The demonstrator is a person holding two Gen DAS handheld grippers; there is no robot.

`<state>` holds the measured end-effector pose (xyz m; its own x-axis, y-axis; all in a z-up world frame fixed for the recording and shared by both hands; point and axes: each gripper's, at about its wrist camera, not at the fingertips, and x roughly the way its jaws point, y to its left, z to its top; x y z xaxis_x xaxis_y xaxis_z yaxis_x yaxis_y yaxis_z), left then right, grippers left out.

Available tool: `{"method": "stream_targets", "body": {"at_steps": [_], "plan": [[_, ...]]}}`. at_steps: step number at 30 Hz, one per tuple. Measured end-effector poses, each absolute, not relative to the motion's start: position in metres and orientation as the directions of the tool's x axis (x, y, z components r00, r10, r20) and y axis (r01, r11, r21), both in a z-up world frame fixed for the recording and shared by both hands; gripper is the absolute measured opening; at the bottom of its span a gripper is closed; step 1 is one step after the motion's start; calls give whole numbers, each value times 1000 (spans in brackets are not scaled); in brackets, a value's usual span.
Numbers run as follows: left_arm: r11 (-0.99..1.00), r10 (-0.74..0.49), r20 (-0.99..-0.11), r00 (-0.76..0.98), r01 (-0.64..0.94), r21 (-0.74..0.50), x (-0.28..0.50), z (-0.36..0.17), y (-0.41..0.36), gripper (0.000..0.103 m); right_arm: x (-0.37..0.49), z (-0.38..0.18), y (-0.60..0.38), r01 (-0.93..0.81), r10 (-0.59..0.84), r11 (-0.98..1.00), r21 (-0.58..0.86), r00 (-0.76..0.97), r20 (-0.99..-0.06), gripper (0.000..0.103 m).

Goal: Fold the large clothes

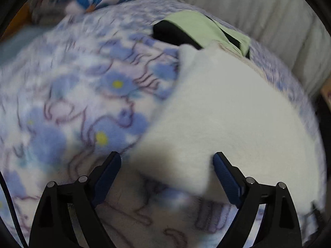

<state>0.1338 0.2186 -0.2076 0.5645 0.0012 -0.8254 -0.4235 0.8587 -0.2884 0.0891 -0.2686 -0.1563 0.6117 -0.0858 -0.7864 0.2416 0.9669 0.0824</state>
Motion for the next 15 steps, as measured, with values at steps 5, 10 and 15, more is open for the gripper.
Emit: {"method": "stream_targets", "body": {"at_steps": [5, 10, 15], "plan": [[875, 37, -821, 570, -415, -248, 132, -207, 213, 90, 87, -156, -271, 245, -72, 965, 100, 607, -792, 48], [874, 38, -826, 563, -419, -246, 131, -206, 213, 90, 87, -152, -269, 267, -66, 957, 116, 589, -806, 48], [894, 80, -829, 554, -407, -186, 123, -185, 205, 90, 78, -141, -263, 276, 4, 941, 196, 570, -821, 48]]}}
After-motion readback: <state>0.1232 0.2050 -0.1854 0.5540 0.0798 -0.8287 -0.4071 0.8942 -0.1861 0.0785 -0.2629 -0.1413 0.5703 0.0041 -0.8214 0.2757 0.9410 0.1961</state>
